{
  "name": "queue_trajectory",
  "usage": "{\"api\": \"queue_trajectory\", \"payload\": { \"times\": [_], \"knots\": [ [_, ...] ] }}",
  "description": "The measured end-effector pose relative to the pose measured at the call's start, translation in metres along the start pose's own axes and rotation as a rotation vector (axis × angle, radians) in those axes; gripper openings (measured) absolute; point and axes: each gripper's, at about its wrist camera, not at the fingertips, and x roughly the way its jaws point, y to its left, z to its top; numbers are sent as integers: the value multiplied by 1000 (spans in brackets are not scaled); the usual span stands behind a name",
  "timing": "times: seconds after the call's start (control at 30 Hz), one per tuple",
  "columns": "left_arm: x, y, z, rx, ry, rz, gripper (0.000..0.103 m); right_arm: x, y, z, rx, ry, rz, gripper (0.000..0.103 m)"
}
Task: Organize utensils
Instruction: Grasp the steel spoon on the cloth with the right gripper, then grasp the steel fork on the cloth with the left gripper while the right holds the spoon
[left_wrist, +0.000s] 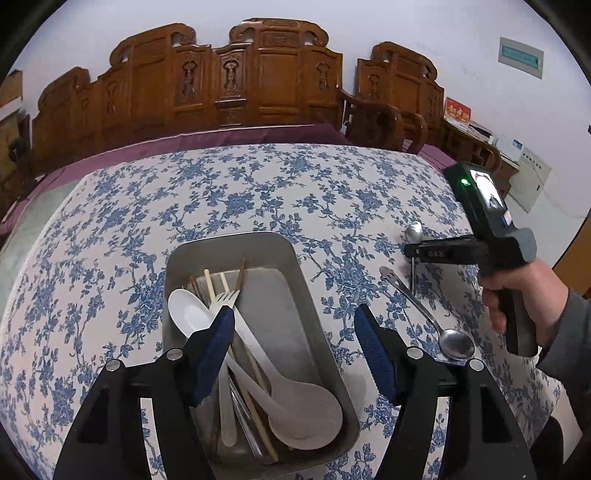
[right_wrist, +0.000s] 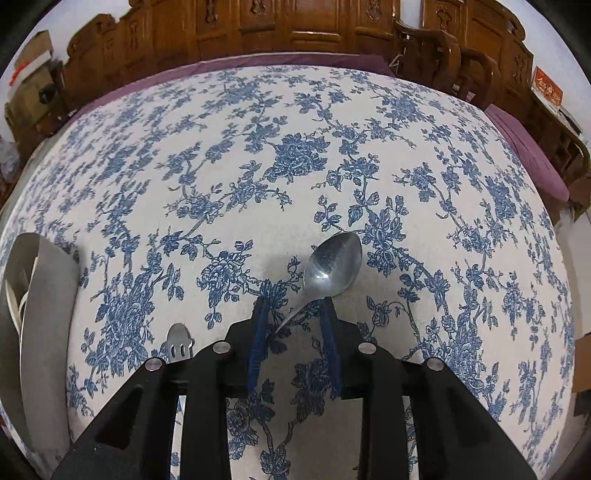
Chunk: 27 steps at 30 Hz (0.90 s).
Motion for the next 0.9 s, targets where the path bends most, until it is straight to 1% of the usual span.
{"api": "queue_trajectory", "payload": {
  "times": [0.07,0.2,0.3,0.33,0.37,0.47,0.63,0.77,0.9],
  "knots": [
    [-2,-2,1,2,-4,-2,64,1,-1,3,30,11,7,34],
    [-4,-3,1,5,-6,-5,64,3,3,6,18,30,-17,34],
    [-5,-6,0,12,-7,-7,64,3,3,7,5,43,-26,27],
    [-6,-8,0,15,-8,-6,64,3,1,8,5,48,-33,17],
    [-6,-8,0,17,-10,-7,64,3,0,8,2,54,-32,13],
    [-5,-10,-1,26,-8,-3,64,2,-5,8,-32,82,-15,5],
    [-3,-16,-2,28,-3,0,64,-1,-20,2,-47,109,19,4],
    [-5,-24,-3,42,-4,-3,64,-5,-25,-6,-81,111,30,3],
    [-7,-36,-3,60,-7,-7,64,-12,-30,-16,-110,97,22,3]
  ]
}}
